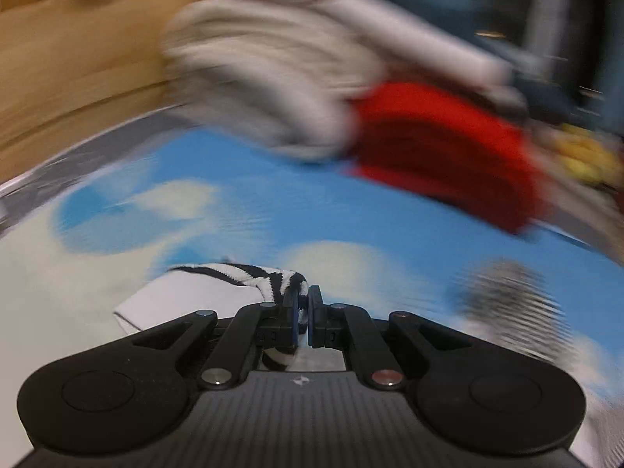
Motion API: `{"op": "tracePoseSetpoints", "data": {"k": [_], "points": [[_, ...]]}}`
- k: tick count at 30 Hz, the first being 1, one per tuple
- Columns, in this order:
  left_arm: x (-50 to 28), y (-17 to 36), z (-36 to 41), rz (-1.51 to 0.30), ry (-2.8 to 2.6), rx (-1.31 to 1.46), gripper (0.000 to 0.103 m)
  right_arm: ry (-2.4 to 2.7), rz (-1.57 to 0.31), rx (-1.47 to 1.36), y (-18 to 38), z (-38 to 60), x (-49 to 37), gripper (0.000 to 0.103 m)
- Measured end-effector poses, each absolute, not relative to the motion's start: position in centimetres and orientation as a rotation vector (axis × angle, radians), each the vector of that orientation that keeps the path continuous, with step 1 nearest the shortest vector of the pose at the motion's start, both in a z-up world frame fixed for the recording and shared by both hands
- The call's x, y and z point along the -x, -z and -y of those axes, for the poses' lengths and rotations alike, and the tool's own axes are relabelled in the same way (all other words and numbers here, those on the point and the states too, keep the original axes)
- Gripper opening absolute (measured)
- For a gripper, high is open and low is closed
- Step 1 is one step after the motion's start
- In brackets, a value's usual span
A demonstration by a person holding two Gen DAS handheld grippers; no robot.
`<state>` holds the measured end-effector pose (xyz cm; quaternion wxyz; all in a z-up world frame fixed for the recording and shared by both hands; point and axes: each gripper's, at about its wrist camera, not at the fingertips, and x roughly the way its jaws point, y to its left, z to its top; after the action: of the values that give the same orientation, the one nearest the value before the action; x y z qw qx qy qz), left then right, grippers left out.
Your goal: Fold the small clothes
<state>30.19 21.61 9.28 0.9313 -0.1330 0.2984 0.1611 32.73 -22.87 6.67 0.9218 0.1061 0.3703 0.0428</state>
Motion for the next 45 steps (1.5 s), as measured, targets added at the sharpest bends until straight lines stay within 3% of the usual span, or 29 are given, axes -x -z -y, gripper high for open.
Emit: {"op": "tracePoseSetpoints", "data": {"k": [3, 6, 8, 14, 19, 22, 25, 31, 35, 39, 40, 41, 42, 45], "points": [[-28.4, -10.5, -11.8, -0.636, 0.009, 0.240, 0.005, -0.017, -0.753, -0.283, -6.7, 25.1, -32.0, 0.032], [-27.1, -9.1, -4.9, -0.799, 0.347, 0.210, 0.027, 0.041, -0.764, -0.346, -6.2, 27.1, -30.9, 0.032], [-26.3, -8.4, -3.5, -0.852, 0.314, 0.173, 0.031, 0.075, -0.774, -0.380, -5.6, 28.3, -30.1, 0.032], [-26.0, -10.8, -8.7, -0.822, -0.023, 0.220, 0.031, 0.115, -0.844, -0.523, -3.9, 30.7, -28.7, 0.034], [-26.1, -12.3, -12.9, -0.828, -0.182, 0.472, 0.034, 0.124, -0.893, -0.624, -2.2, 30.8, -29.6, 0.034], [-26.6, -11.3, -12.9, -0.792, -0.225, 0.406, 0.038, 0.104, -0.926, -0.668, -0.7, 30.0, -30.5, 0.034], [-28.7, -8.5, -13.0, -0.919, -0.256, 0.393, 0.037, 0.100, -0.979, -0.727, 1.4, 29.2, -31.6, 0.034], [-33.1, -6.4, -12.4, -0.940, -0.214, 0.336, 0.038, 0.106, -1.098, -0.744, 5.7, 27.0, -34.0, 0.034], [-33.9, -5.2, -14.0, -0.985, -0.225, 0.394, 0.038, 0.127, -1.147, -0.718, 7.6, 25.5, -35.7, 0.044], [-34.1, -4.7, -15.0, -0.980, -0.242, 0.401, 0.038, 0.155, -1.154, -0.705, 8.5, 24.8, -36.4, 0.045], [-34.2, -4.8, -15.1, -0.981, -0.238, 0.398, 0.038, 0.147, -1.143, -0.683, 8.4, 24.6, -36.6, 0.042], [-34.3, -4.7, -15.1, -0.984, -0.232, 0.394, 0.038, 0.136, -1.128, -0.661, 8.2, 24.3, -36.7, 0.022], [-34.4, -4.6, -15.2, -0.988, -0.229, 0.390, 0.038, 0.128, -1.112, -0.652, 8.0, 24.5, -36.7, 0.009], [-34.4, -4.4, -15.2, -0.996, -0.228, 0.360, 0.038, 0.115, -1.024, -0.646, 6.2, 24.9, -36.2, 0.006]]}}
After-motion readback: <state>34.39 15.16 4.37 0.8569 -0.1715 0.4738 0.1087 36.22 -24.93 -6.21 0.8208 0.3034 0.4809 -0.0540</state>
